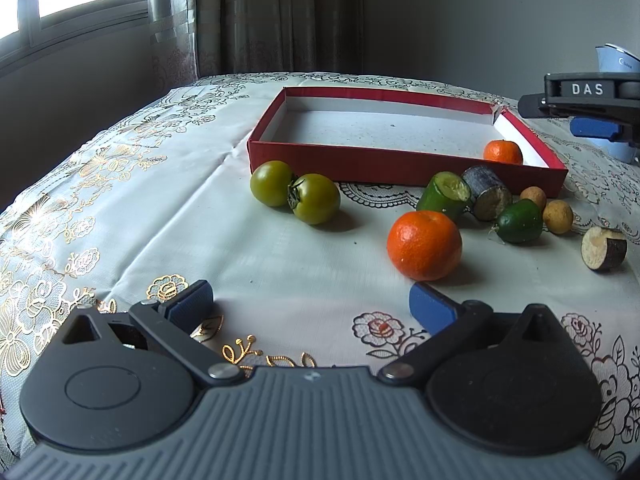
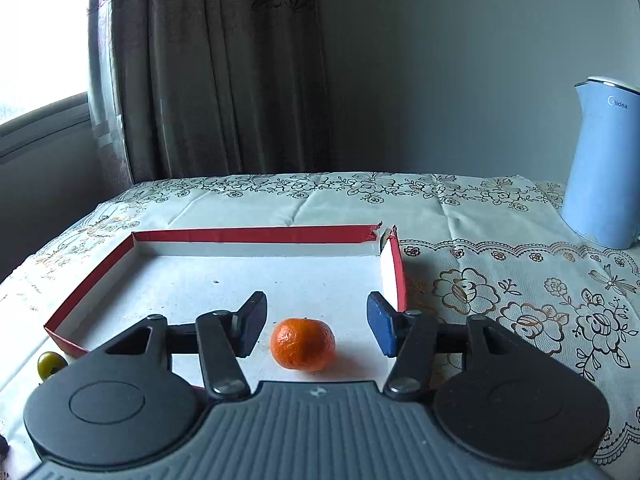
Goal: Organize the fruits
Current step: 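Open the right gripper to release the mandarin and withdraw, then move the left gripper to the second mandarin and close on it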
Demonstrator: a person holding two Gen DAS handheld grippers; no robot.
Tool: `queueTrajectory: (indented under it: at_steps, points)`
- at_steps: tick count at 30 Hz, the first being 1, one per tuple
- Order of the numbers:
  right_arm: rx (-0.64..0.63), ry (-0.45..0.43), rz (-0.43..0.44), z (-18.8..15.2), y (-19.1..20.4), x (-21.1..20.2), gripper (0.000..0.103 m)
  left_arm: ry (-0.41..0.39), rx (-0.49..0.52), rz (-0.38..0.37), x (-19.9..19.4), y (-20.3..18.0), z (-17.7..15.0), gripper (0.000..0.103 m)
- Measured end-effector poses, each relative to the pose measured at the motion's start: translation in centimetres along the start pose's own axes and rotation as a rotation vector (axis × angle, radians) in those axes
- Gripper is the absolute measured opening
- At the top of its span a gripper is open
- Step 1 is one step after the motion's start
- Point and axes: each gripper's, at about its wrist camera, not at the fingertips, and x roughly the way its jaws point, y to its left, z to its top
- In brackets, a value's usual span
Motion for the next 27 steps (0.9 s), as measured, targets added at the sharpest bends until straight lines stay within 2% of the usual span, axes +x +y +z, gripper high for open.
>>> queueTrajectory:
  at_steps: [1,3,8,10,14,16,27]
  points:
    - [-0.002,-0.021,0.007,-0.7,-0.2,-1.4,0.079,0.000,0.001,0.001,-0.1,0.0,0.0,0.103]
    - [-0.009,-0.053,0.024,-2.6,-0.6,-4.2,0.084,0.000,0.000,0.000,-0.1,-0.1,0.0,0.103]
    - [-0.025,-0.078,0.001,-6.6,-1.9,-8.7,0.084,0.000,-0.001,0.000,-0.1,0.0,0.0,0.103]
    - [-0.021,-0.117,-0.012,-7.8,-2.4,-9.7,0.084,0.000,0.000,0.000,-0.2,0.0,0.0,0.103]
    - [0.022,-0.175,-0.013,-8.2,-3.1,-10.5,0.088,-0.007,0.001,-0.004,-0.3,0.0,0.1,0.103]
    - [0.028,-0.158,-0.008,-8.1,-3.4,-10.3,0.092,-0.021,0.002,-0.018,-0.5,0.0,0.2,0.103]
    - [0.110,-0.137,0.013,-8.3,-4.7,-9.9,0.092,-0.084,0.092,-0.049,-1.5,-3.4,1.5,0.103]
